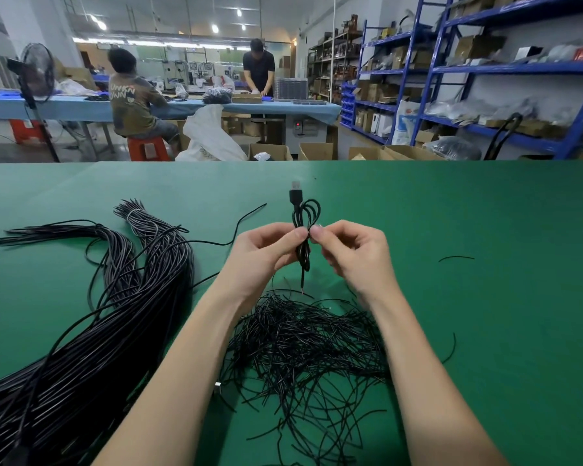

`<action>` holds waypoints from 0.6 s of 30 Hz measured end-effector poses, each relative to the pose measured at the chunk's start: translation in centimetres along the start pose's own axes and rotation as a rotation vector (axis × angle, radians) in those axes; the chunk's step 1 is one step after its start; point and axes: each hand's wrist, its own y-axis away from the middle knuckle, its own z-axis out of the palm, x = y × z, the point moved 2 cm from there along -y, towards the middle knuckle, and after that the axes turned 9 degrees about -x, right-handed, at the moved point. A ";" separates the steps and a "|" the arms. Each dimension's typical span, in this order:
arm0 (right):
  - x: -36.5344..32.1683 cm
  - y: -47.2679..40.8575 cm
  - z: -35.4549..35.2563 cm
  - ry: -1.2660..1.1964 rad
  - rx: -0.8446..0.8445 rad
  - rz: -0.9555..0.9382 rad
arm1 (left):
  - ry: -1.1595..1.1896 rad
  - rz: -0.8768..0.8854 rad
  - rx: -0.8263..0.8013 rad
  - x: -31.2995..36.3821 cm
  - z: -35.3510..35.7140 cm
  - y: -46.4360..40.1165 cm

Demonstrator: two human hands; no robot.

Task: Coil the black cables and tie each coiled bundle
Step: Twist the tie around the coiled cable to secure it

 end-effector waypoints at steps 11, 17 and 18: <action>1.3 -0.1 0.7 -0.233 -0.036 0.450 | -0.246 0.034 0.142 -0.9 -0.6 0.2; 0.3 0.2 -0.8 0.146 -0.162 0.076 | 0.045 -0.186 0.061 -0.8 -0.9 0.2; 0.2 0.2 -0.8 0.168 -0.140 0.066 | 0.047 -0.208 0.038 -0.7 -0.9 0.3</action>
